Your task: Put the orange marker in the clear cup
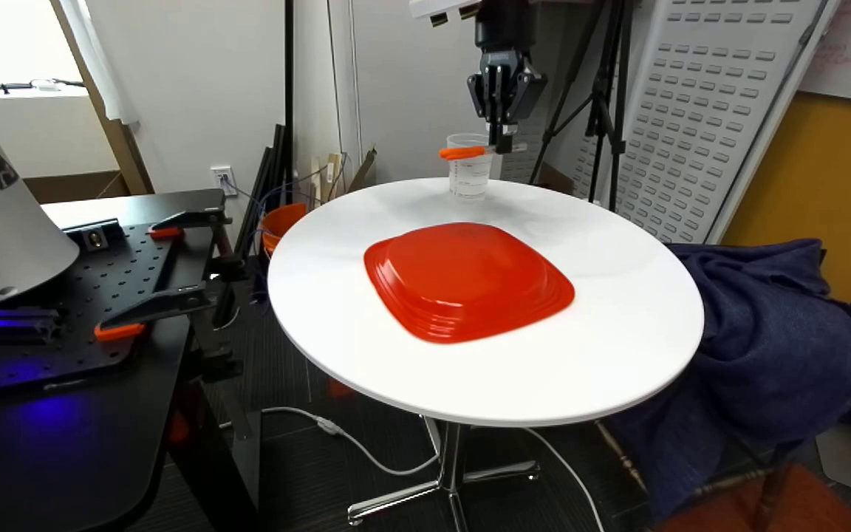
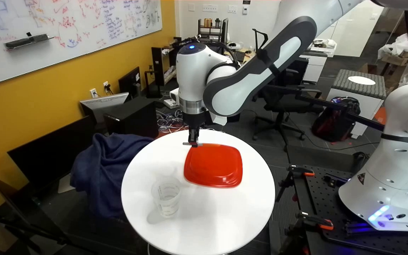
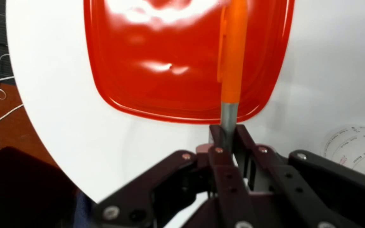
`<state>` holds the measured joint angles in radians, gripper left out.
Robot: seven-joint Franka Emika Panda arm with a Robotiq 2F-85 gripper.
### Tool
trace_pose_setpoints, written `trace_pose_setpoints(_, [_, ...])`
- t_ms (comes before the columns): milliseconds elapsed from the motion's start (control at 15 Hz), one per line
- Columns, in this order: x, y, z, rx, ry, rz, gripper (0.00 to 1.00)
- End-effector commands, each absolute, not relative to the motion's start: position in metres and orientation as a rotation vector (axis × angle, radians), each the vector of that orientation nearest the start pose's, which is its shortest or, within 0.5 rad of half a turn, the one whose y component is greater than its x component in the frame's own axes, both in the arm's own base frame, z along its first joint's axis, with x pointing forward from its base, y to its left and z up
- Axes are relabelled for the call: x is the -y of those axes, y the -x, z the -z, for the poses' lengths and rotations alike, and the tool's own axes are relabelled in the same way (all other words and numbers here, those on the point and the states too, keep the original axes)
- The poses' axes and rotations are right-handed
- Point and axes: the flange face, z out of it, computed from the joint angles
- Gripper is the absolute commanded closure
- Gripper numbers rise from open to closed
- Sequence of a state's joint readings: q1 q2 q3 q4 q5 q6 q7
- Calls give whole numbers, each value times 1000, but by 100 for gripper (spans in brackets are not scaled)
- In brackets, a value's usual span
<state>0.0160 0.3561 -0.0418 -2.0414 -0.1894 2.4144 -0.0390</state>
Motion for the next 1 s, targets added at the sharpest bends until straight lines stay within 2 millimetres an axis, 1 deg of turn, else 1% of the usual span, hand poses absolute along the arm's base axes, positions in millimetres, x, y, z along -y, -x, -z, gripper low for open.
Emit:
trace_pose_setpoints(0, [-10, -573, -296, 297, 3259, 150, 97])
trace_pose_setpoints(267, [-33, -552, -316, 351, 3245, 220, 97])
trace_pose_setpoints(467, [-47, -542, -329, 411, 3240, 260, 97])
trace_pose_setpoints(600, [-55, -542, -334, 456, 3235, 315, 97])
trace_pose_setpoints(733, [-63, -547, -335, 508, 3226, 362, 97])
trace_pose_setpoints(933, [-72, -556, -330, 567, 3202, 419, 97])
